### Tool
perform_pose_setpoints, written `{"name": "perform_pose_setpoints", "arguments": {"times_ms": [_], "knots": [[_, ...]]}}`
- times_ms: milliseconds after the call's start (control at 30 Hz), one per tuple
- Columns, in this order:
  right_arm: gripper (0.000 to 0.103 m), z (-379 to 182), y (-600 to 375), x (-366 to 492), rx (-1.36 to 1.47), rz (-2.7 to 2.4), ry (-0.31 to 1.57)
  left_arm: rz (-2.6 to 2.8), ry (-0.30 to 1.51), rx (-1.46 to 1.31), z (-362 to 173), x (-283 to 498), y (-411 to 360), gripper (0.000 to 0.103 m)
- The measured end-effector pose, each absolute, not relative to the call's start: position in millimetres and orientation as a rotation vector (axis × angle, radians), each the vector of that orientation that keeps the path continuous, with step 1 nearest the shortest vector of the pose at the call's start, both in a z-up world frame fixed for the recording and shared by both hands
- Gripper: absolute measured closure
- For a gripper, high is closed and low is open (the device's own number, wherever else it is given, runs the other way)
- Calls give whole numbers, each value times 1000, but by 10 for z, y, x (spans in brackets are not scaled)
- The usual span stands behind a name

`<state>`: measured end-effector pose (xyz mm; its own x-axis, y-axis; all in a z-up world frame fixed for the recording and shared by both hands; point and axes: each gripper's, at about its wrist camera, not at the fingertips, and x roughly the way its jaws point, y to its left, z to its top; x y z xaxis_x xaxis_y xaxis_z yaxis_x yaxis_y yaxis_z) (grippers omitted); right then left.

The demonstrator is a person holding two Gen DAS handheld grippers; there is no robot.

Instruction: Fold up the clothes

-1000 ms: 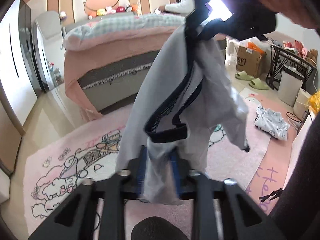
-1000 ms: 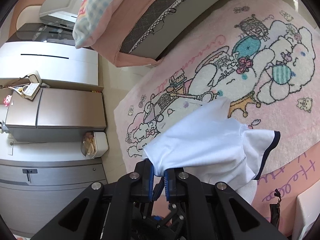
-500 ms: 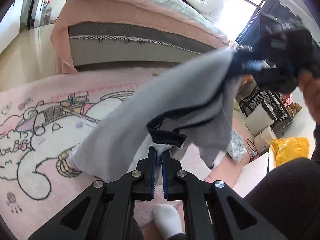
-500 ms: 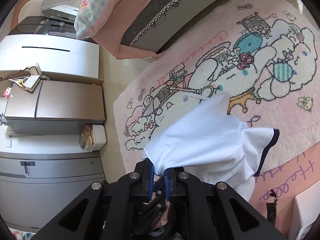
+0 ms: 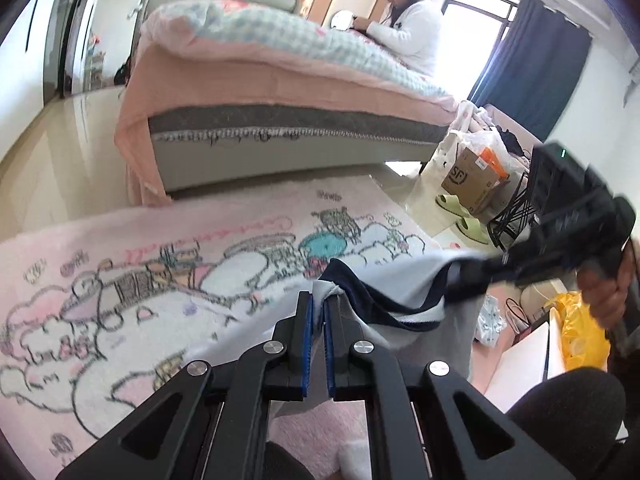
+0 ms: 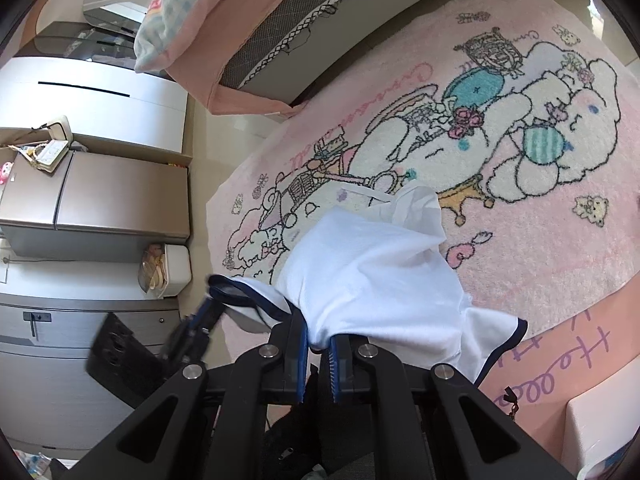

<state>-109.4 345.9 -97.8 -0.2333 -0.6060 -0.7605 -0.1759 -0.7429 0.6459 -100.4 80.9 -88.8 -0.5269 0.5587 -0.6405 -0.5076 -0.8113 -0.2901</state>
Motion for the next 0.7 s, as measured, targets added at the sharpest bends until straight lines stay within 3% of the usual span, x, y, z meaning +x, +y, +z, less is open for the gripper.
{"name": "perform_pose_setpoints", "arguments": {"times_ms": [300,533,633,700], "knots": [[93,-1315,3585,-918,1735,-2089,-876,2205,-67,-1049,-819,-1149,970,99],[93,-1542,3544,-850,1669,-2200,-621,2110,-80,-1073,-805,-1228,1126,99],[93,-1625,3508,-807,1612,-2276,-405,2111,-43,-1053,-766,-1233,1164,99],[93,-1716,3524,-774,1590,-2269,-375,2128,8,-1054,-796,-1226,1198,99]]}}
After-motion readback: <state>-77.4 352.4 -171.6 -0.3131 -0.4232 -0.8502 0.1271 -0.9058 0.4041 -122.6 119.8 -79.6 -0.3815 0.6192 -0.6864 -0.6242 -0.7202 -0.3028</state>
